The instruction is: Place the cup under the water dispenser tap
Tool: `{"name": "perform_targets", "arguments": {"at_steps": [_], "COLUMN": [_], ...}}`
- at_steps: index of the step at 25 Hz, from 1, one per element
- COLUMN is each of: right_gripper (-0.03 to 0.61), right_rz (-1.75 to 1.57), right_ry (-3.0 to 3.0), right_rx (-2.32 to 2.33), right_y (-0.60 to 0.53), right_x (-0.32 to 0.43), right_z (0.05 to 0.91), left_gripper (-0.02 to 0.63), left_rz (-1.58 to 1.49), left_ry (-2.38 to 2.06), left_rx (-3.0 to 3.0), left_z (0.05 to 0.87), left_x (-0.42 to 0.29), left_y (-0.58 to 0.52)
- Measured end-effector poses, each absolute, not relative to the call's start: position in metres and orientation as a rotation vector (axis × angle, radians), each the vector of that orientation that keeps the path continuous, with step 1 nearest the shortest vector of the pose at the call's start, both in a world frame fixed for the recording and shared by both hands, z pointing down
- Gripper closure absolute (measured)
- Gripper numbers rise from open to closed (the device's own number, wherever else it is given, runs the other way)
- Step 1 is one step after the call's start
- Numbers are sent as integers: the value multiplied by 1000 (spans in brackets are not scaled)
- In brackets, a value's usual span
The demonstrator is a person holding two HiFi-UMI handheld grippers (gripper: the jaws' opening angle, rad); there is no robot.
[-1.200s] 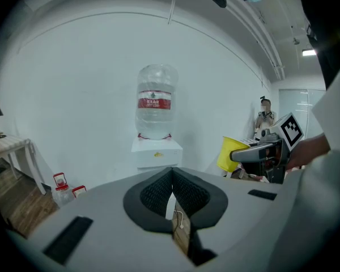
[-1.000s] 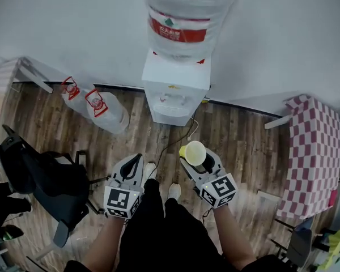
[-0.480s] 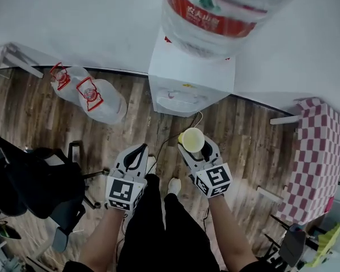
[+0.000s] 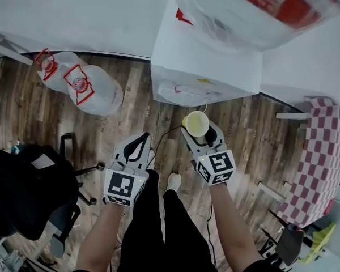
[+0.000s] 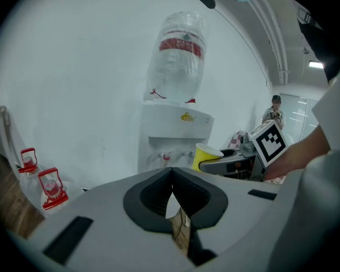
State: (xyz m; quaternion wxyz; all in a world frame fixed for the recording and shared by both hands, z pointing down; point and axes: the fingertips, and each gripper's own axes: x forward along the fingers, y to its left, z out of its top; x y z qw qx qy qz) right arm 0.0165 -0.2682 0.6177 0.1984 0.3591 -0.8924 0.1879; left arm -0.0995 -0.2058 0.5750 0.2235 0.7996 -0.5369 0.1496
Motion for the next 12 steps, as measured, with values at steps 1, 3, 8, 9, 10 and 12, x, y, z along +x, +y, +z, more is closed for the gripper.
{"name": "perform_targets", "arguments": {"at_steps": [1, 3, 8, 9, 10, 12], "right_gripper": [308, 308, 307, 307, 307, 305], "right_rz": [518, 502, 462, 455, 450, 445], "right_ry": [-2490, -2476, -2457, -2456, -2454, -2452], "right_rx": [1004, 1002, 989, 989, 988, 985], "right_y": [-273, -280, -298, -302, -305, -309], "right_x": [15, 14, 8, 7, 5, 1], "right_z": [625, 640, 675, 682, 689, 703], "left_gripper": [600, 600, 600, 600, 600, 600], "left_rz": [412, 405, 377, 378, 381, 394], "left_ry": [-1479, -1472, -1478, -1482, -1487, -1493], "left_rx": [2209, 2213, 2214, 2215, 2216, 2221], "left_z": [581, 592, 617, 623, 628, 640], "left_x": [-99, -98, -99, -99, -100, -102], "left_y": [-210, -217, -232, -235, -237, -240]}}
